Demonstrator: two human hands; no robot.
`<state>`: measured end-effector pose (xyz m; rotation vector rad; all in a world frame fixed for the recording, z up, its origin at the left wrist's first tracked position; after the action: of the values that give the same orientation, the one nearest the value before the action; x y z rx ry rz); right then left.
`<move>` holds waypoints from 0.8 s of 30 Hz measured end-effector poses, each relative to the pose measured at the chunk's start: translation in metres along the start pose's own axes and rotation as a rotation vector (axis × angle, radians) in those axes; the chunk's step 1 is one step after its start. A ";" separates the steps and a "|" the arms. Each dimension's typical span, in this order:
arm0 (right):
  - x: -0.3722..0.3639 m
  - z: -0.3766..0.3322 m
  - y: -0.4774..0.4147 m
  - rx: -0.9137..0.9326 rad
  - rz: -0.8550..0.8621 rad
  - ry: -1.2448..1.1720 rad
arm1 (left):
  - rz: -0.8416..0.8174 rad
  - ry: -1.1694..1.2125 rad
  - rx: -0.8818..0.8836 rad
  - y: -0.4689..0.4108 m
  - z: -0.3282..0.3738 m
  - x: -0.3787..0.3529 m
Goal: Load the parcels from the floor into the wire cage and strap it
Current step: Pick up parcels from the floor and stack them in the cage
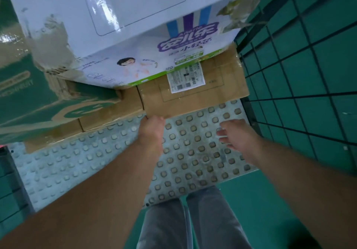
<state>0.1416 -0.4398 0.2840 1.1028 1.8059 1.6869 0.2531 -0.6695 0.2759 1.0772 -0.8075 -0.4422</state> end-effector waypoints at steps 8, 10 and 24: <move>0.000 0.016 0.019 0.026 -0.034 -0.073 | -0.093 0.002 0.052 0.014 0.000 -0.032; 0.003 0.017 0.027 0.046 -0.038 -0.095 | -0.131 -0.033 0.038 0.014 0.001 -0.029; -0.021 0.107 0.215 0.105 0.006 -0.371 | -0.491 -0.663 -0.227 0.224 -0.063 0.068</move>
<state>0.2905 -0.4019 0.4696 1.3626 1.6658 1.2960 0.3317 -0.5812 0.4877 0.9109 -1.0328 -1.3223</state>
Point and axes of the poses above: each hand's wrist, its own y-axis away from the middle knuckle, its own x-axis out of the back of the hand, z = x × y, the point moved 9 cm from there along -y, towards the middle knuckle, and after that the axes turned 1 degree about z, right-handed, at the moved point
